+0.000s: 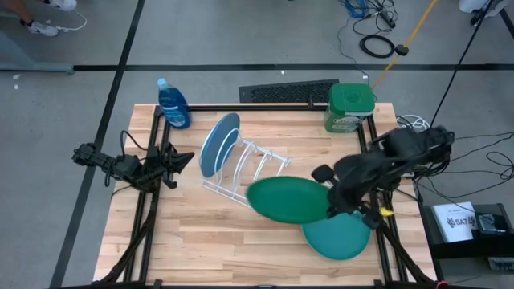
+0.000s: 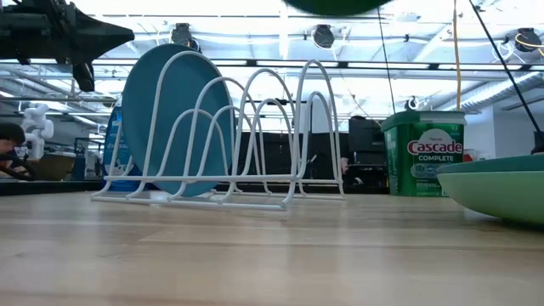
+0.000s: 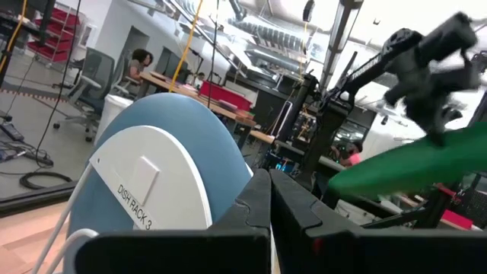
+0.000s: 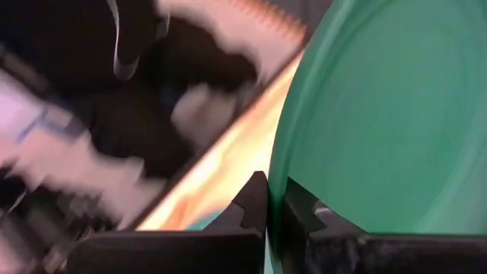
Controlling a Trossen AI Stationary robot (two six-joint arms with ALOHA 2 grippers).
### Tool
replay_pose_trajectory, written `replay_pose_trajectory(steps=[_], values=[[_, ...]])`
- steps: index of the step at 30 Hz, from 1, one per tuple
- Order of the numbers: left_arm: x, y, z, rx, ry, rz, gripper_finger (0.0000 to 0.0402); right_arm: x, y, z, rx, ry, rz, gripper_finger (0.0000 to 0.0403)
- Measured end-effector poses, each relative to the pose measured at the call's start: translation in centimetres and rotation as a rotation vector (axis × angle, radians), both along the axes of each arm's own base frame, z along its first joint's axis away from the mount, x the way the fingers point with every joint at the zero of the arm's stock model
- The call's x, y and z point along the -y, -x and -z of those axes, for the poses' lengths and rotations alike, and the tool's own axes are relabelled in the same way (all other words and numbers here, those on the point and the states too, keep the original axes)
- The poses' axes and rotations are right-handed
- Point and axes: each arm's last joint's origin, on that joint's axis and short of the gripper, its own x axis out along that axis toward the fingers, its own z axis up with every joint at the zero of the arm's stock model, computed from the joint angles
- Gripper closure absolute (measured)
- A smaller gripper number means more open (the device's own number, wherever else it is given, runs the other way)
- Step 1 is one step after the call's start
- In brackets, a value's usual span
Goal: Sort dishes
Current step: Put the green plate into the white dish rack
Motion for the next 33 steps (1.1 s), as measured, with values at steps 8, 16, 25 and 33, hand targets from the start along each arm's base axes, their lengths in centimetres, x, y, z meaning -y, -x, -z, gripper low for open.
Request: replay_pose_trajectory(steps=[8, 16, 25, 33], values=[[0.0, 0.1, -0.3, 0.033, 0.013, 0.000, 0.0402, -0.4, -2.8, -1.8, 0.333, -0.019, 0.231, 0.0402], [0.0, 0.1, -0.3, 0.037, 0.009, 0.014, 0.0402, -2.0, -8.3, 3.6, 0.556, -0.141, 0.525, 0.0402], [0.1, 0.0, -0.1, 0.022, 0.004, 0.042, 0.0402, -1.5, -10.1, 10.1, 0.919, -0.288, 1.044, 0.0402], [-0.1, 0.2, -0.7, 0.045, -0.061, -0.018, 0.0402, -1.8, -12.2, 14.4, 1.020, -0.508, 1.141, 0.0402]])
